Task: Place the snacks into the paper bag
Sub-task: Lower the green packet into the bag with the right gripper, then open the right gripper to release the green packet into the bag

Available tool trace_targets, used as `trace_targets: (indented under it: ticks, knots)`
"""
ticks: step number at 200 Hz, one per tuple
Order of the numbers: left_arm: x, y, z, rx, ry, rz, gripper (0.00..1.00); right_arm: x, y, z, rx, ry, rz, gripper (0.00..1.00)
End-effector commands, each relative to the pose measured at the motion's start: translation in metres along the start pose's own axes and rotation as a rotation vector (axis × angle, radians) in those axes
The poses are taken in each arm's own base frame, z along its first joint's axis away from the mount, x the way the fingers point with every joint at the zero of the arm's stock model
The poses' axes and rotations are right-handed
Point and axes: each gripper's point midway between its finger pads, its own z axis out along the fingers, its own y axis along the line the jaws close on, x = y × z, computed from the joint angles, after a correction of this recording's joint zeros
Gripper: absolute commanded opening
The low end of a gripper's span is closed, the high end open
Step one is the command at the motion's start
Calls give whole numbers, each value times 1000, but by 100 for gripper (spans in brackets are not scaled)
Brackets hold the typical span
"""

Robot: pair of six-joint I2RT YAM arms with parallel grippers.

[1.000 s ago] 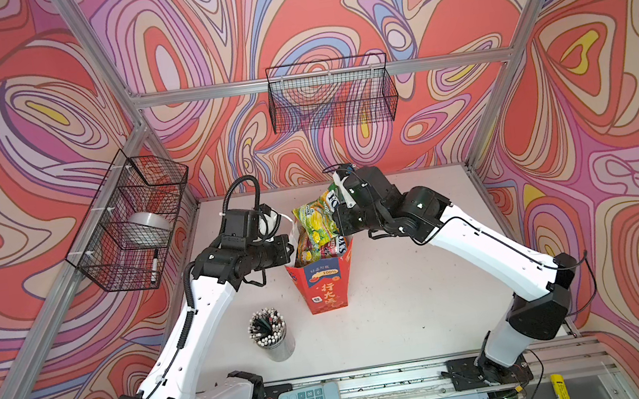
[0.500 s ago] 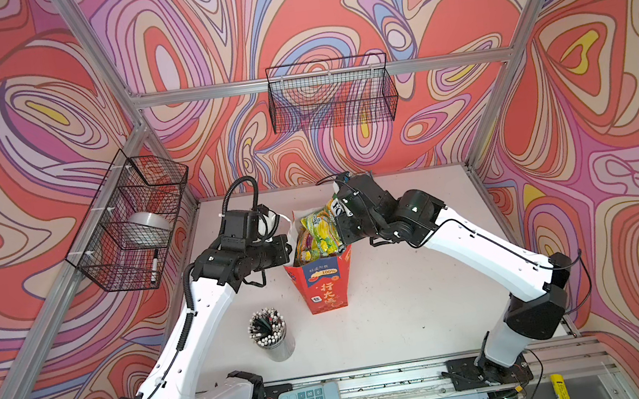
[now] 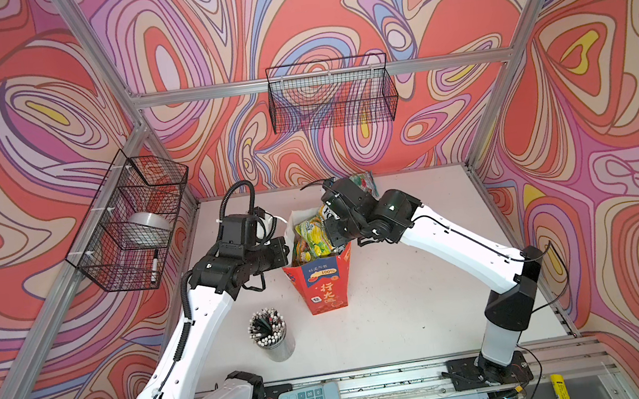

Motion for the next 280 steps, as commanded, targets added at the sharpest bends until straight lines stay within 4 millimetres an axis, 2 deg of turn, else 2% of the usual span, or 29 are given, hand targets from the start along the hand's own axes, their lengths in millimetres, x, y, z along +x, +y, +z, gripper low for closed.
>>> trace_targets:
  ticks: [1, 46, 69, 85, 104, 142, 160, 174, 208, 257, 280]
  knots:
    - [-8, -5, -5, 24, -43, 7, 0, -4, 12, 4, -31, -3, -10, 0]
    - [-8, -6, -5, 28, -41, 9, 0, 6, 27, 14, -62, 24, -8, 0]
    - [-8, -6, -5, 28, -43, 7, 0, 13, 26, 20, -42, 62, 0, 6]
    - [-8, -6, -5, 31, -37, 7, 0, 15, 22, 21, -22, 62, 15, 16]
    - [-8, -5, -5, 21, -41, 7, 0, 8, 11, 15, 33, 26, 39, 29]
    - [-8, -6, -6, 26, -39, 9, 0, -9, 2, -15, 61, -72, 59, 53]
    - [-8, -5, -6, 22, -42, 10, 0, -19, 2, -30, 48, -112, 61, 59]
    - [-7, -7, -5, 30, -37, 8, 0, -27, 3, -43, 37, -144, 63, 59]
    - [-8, -4, -5, 19, -42, 8, 0, -39, 8, -55, 9, -181, 38, 57]
    - [-8, -3, -4, 10, -42, 8, 0, -23, 14, -14, 44, -80, 16, 39]
    - [-7, -5, -3, 20, -28, 8, 0, -14, 15, 5, 62, -33, 6, 38]
